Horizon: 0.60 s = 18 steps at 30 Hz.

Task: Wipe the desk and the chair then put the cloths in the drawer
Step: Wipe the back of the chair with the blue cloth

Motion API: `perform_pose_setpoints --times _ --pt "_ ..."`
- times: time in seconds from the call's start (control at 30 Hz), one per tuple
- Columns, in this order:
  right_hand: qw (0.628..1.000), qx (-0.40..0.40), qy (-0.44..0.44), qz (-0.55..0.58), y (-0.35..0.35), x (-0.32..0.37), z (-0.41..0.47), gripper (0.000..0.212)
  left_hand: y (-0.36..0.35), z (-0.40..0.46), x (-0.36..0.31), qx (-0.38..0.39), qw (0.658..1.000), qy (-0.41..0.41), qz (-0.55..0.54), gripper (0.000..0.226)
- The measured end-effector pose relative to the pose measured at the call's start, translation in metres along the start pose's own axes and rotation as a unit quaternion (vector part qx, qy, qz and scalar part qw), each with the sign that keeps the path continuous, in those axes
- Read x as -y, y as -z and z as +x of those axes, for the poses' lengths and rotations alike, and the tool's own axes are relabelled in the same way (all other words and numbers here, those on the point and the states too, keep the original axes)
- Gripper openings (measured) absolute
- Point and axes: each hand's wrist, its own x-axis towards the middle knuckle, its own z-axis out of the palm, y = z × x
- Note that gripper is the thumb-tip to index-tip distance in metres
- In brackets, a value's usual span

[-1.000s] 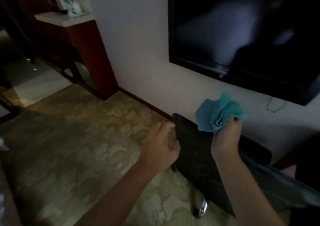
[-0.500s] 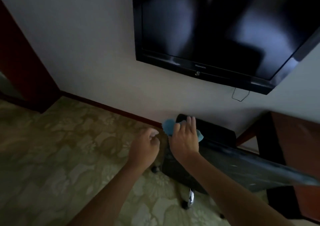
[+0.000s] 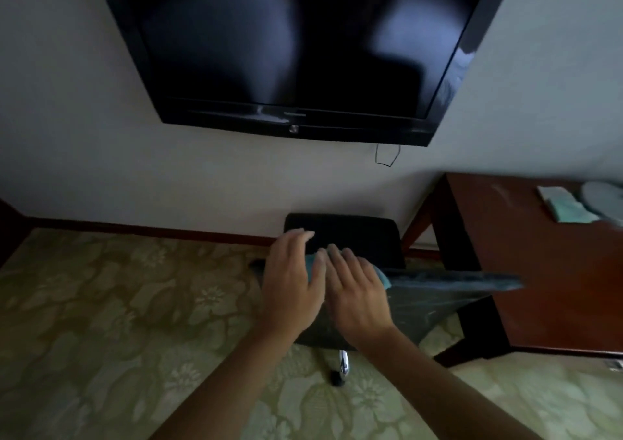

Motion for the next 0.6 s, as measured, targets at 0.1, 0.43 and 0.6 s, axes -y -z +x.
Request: perform_pose_setpoints --times 0.1,0.43,0.6 --pt "0.998 -0.033 -0.046 0.026 0.003 -0.064 -0.040 0.055 -0.043 -0.005 -0.038 0.044 0.998 -0.045 0.030 0.042" --pt "0.927 -0.209 -0.242 0.198 -0.023 -0.256 -0.090 0.053 -0.095 -0.016 -0.057 0.055 0.980 -0.048 0.187 0.044" --pt "0.733 -0.277 -0.490 0.383 -0.021 -0.267 -0.060 0.034 -0.103 -0.017 -0.060 0.043 0.975 -0.043 0.213 0.046"
